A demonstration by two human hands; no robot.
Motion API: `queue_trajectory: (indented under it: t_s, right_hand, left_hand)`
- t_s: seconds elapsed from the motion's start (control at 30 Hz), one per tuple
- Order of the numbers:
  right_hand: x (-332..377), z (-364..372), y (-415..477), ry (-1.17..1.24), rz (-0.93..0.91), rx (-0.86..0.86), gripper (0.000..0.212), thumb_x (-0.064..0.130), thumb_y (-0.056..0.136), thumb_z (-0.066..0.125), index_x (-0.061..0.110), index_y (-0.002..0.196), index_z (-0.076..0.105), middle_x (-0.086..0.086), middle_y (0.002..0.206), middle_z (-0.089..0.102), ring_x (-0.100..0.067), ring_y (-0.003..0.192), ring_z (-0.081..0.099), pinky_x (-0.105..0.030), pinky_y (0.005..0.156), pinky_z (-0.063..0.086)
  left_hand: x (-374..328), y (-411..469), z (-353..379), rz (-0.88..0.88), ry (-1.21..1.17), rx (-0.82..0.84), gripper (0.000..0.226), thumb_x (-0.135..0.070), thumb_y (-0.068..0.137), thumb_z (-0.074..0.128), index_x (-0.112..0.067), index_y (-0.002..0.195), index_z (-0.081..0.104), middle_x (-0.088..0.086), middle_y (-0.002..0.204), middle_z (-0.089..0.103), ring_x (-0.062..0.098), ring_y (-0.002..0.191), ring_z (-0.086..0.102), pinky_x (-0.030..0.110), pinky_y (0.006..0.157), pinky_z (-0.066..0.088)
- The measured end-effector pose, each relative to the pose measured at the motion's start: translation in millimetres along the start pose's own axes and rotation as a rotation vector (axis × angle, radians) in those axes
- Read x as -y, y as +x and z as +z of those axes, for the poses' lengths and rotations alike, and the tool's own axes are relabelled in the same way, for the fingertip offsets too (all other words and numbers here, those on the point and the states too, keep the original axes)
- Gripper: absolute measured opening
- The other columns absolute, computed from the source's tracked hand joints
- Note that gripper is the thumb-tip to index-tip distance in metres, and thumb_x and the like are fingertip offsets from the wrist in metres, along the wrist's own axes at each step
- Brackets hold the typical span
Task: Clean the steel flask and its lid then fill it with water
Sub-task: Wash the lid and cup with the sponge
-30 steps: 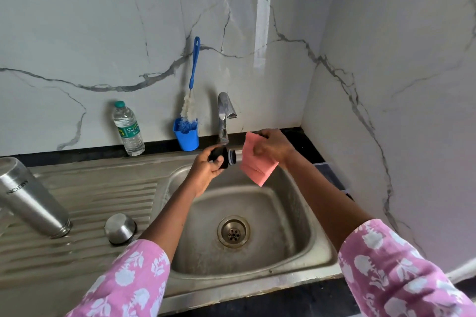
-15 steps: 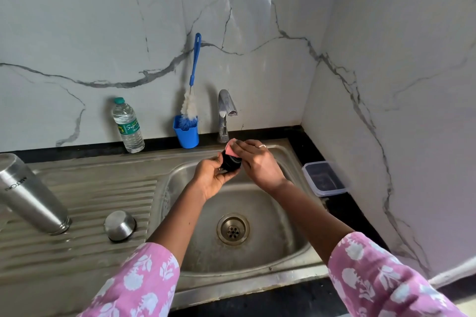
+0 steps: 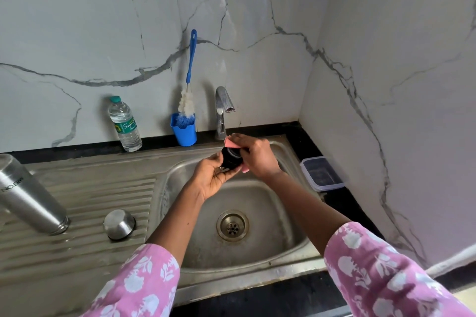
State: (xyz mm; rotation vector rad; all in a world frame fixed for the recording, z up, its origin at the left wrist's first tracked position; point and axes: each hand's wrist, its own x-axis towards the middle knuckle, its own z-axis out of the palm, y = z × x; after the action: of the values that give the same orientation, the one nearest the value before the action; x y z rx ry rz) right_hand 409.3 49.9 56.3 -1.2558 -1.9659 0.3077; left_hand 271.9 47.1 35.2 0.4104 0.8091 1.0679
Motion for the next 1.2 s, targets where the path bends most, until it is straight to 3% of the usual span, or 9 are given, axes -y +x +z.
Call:
queue_trajectory:
  t_s: [0.13, 0.23, 0.4, 0.6, 0.7, 0.77, 0.83, 1.0, 1.2]
  right_hand:
    - [1.6, 0.0, 4.0, -0.012, 0.078, 0.004, 0.043, -0.016, 0.082, 0.046, -0.006, 0.122, 0.059, -0.018, 0.131, 0.055, -0.026, 0.123, 0.053, -0.007, 0.099, 0.028]
    - [3.5, 2.7, 6.0, 0.004, 0.086, -0.05, 0.044, -0.016, 0.08, 0.046, -0.006, 0.122, 0.058, -0.02, 0.129, 0.056, -0.028, 0.121, 0.054, -0.006, 0.099, 0.025]
    - [-5.2, 13.2, 3.1, -0.048, -0.079, -0.062, 0.044, -0.014, 0.07, 0.051, -0.01, 0.112, 0.064, -0.028, 0.116, 0.061, -0.041, 0.107, 0.061, -0.018, 0.102, 0.031]
    - [-15.2, 9.7, -7.6, -0.103, -0.207, -0.034, 0.039, -0.002, 0.077, 0.05, -0.007, 0.114, 0.064, -0.024, 0.119, 0.062, -0.037, 0.111, 0.06, -0.028, 0.102, 0.037]
    - [-21.2, 5.3, -8.1, -0.128, -0.306, -0.009, 0.035, 0.004, 0.084, 0.047, -0.005, 0.111, 0.066, -0.022, 0.117, 0.064, -0.035, 0.111, 0.06, -0.028, 0.102, 0.038]
    - [-24.1, 2.1, -8.2, -0.123, -0.329, -0.014, 0.031, 0.002, 0.083, 0.05, -0.005, 0.108, 0.068, -0.021, 0.114, 0.065, -0.035, 0.109, 0.061, -0.024, 0.103, 0.037]
    - [-26.0, 0.3, -8.9, -0.066, -0.276, -0.046, 0.029, -0.005, 0.077, 0.059, -0.004, 0.104, 0.07, -0.02, 0.11, 0.067, -0.032, 0.106, 0.063, -0.019, 0.103, 0.037]
    - [-17.4, -0.4, -7.1, 0.052, -0.055, -0.122, 0.035, -0.014, 0.071, 0.057, -0.004, 0.102, 0.071, -0.018, 0.111, 0.067, -0.026, 0.104, 0.065, -0.014, 0.097, 0.042]
    - [-3.8, -0.5, 1.1, 0.019, 0.191, 0.005, 0.041, -0.008, 0.084, 0.045, 0.006, 0.116, 0.066, -0.014, 0.106, 0.069, -0.024, 0.09, 0.065, -0.025, 0.082, 0.05]
  left_hand:
    - [0.4, -0.7, 2.8, 0.039, -0.029, 0.017, 0.022, -0.009, 0.1, 0.037, 0.002, 0.11, 0.054, 0.022, 0.104, 0.061, 0.03, 0.098, 0.061, 0.045, 0.085, 0.05]
    - [-3.7, 2.5, 8.2, 0.079, -0.019, 0.037, 0.022, -0.009, 0.099, 0.039, 0.003, 0.107, 0.056, 0.02, 0.105, 0.062, 0.028, 0.098, 0.06, 0.044, 0.098, 0.045]
    - [-6.1, 7.2, 8.7, 0.049, -0.094, -0.026, 0.021, -0.006, 0.1, 0.036, 0.004, 0.102, 0.055, 0.022, 0.102, 0.06, 0.031, 0.097, 0.06, 0.049, 0.087, 0.044]
    - [0.6, 12.0, 10.0, 0.014, -0.247, -0.025, 0.033, -0.019, 0.102, 0.037, 0.008, 0.113, 0.052, 0.024, 0.1, 0.06, 0.036, 0.12, 0.049, 0.049, 0.101, 0.037]
    - [1.4, 11.8, 11.2, 0.006, -0.28, -0.038, 0.036, -0.021, 0.102, 0.034, 0.008, 0.11, 0.053, 0.023, 0.096, 0.06, 0.034, 0.109, 0.054, 0.045, 0.102, 0.037]
    - [0.0, 10.0, 12.7, -0.011, -0.29, -0.072, 0.035, -0.023, 0.102, 0.036, 0.006, 0.107, 0.055, 0.022, 0.096, 0.06, 0.036, 0.099, 0.054, 0.04, 0.09, 0.049]
    - [0.3, 8.0, 12.4, -0.043, -0.279, -0.086, 0.034, -0.024, 0.102, 0.037, 0.004, 0.102, 0.057, 0.024, 0.097, 0.058, 0.038, 0.094, 0.053, 0.036, 0.072, 0.057]
    - [2.6, 6.8, 7.1, -0.032, -0.131, -0.045, 0.025, -0.015, 0.101, 0.038, 0.005, 0.103, 0.054, 0.026, 0.109, 0.057, 0.039, 0.114, 0.049, 0.047, 0.098, 0.04]
    - [-1.0, 5.3, 10.2, 0.029, 0.083, -0.022, 0.015, -0.001, 0.097, 0.041, 0.001, 0.1, 0.056, 0.021, 0.103, 0.059, 0.031, 0.095, 0.059, 0.045, 0.087, 0.047]
